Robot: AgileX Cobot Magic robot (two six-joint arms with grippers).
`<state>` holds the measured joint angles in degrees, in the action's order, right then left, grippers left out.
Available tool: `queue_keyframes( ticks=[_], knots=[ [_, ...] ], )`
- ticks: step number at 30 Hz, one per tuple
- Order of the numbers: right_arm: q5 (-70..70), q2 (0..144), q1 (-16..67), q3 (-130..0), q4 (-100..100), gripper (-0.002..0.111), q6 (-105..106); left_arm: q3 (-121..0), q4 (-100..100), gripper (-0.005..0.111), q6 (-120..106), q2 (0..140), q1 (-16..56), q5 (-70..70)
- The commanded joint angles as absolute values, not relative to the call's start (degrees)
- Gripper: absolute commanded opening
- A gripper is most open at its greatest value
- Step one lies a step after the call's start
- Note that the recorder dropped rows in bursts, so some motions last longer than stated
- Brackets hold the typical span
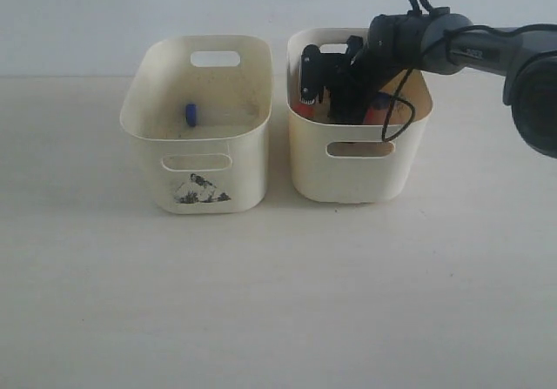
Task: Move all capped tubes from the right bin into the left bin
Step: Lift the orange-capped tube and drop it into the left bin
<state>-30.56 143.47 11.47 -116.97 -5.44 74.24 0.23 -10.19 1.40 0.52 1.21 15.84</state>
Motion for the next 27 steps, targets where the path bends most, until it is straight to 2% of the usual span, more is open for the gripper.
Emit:
queue_keyframes(
  ticks=[1, 15, 19, 27],
  knots=[
    [-35.2, 139.3, 10.9, -116.4, -4.8, 0.0, 68.3, 0.0, -10.1, 0.004, 2.1, 0.4, 1.1, 15.0],
    [-48.7, 122.2, 10.9, -116.4, -6.9, 0.0, 54.2, 0.0, -10.1, 0.004, 2.1, 0.4, 1.1, 15.0],
    [-52.4, 117.6, 10.9, -116.4, -16.3, 0.0, 50.6, 0.0, -10.1, 0.004, 2.1, 0.4, 1.1, 15.0],
    [-58.0, 115.1, 11.3, -116.4, -47.8, 0.0, 42.1, 0.0, -10.1, 0.004, 2.1, 0.4, 1.1, 15.0]
  ],
)
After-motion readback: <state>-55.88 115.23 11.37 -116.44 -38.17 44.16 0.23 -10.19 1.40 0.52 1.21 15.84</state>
